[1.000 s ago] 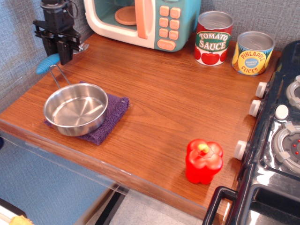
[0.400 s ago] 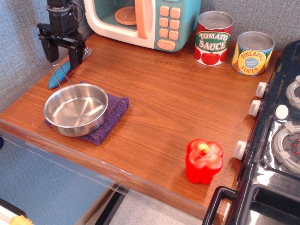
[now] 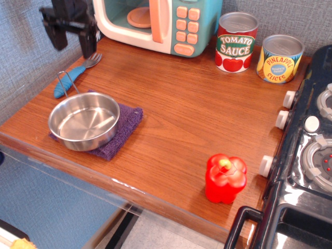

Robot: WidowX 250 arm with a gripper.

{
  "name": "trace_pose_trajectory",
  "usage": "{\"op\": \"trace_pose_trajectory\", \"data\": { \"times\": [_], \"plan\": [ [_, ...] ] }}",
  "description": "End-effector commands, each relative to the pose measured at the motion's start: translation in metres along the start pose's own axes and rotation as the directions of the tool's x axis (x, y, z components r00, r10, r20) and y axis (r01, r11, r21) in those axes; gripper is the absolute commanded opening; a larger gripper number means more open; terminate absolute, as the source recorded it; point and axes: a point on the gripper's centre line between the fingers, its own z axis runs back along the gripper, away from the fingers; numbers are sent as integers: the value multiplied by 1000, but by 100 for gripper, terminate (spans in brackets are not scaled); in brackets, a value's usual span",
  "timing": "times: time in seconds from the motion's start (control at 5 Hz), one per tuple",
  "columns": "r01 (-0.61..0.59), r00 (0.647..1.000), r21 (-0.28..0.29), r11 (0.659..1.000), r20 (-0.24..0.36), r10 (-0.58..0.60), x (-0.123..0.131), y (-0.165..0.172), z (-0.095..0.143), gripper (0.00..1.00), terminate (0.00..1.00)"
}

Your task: Move the blue spoon to the other side of the silver pot.

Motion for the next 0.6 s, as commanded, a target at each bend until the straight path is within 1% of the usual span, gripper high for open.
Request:
{"op": "trace_pose_trajectory", "data": {
  "times": [0.0, 0.2, 0.4],
  "plan": [
    [40, 998, -39, 998, 59, -37, 7, -29, 37, 100, 0],
    [40, 998, -39, 998, 59, -37, 7, -29, 37, 100, 0],
    [40, 998, -39, 998, 59, -37, 7, -29, 37, 100, 100]
  ]
}}
